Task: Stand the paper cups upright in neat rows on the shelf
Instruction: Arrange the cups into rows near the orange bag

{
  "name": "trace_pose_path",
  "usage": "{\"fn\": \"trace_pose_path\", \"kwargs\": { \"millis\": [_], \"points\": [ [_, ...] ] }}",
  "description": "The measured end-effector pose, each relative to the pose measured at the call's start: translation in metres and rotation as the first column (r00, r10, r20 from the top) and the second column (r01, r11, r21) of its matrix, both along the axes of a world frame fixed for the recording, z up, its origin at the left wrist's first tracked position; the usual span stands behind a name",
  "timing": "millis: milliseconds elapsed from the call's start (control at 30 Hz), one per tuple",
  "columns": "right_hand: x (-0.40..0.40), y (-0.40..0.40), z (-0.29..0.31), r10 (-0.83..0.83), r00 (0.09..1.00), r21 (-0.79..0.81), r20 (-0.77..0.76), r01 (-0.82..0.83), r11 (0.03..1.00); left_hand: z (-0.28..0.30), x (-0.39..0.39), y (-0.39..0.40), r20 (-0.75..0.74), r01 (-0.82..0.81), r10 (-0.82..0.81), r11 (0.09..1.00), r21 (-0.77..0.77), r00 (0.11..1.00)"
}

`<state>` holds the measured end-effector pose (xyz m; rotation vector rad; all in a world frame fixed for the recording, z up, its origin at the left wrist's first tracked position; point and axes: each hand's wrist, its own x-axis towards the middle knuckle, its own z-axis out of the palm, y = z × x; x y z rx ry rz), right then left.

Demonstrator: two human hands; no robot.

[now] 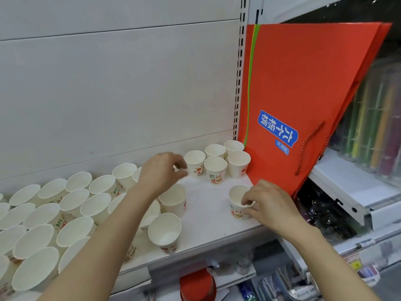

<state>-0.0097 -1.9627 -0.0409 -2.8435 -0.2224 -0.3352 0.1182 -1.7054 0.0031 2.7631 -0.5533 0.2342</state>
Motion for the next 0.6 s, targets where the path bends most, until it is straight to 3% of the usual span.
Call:
{"fn": "trace_pose_path", "kwargs": {
  "millis": [133,200,333,467,600],
  "points": [
    [0.012,-0.008,-0.007,-0.051,0.998,0.005,0.033,0.050,0.999,0.002,-0.046,0.018,-0.228,0.009,0.006,0.998,0.064,0.974],
    [0.023,-0.010,-0.007,-0.082,0.996,0.004,0.027,0.082,0.997,-0.005,-0.051,0.013,-0.268,0.011,0.033,0.987,0.162,0.963],
    [0.036,-0.016,-0.006,-0.027,0.998,-0.053,0.050,0.029,0.998,-0.019,-0.046,0.002,-0.208,0.014,0.056,0.947,0.322,0.977],
    [0.039,-0.021,-0.008,-0.021,0.990,-0.072,0.137,0.031,0.997,-0.028,-0.043,-0.007,-0.120,-0.001,0.041,0.949,0.316,0.992],
    [0.043,-0.013,-0.008,-0.059,0.986,-0.084,0.154,0.073,0.994,-0.028,-0.042,-0.024,-0.022,0.104,-0.102,0.948,0.300,0.995]
  ]
}}
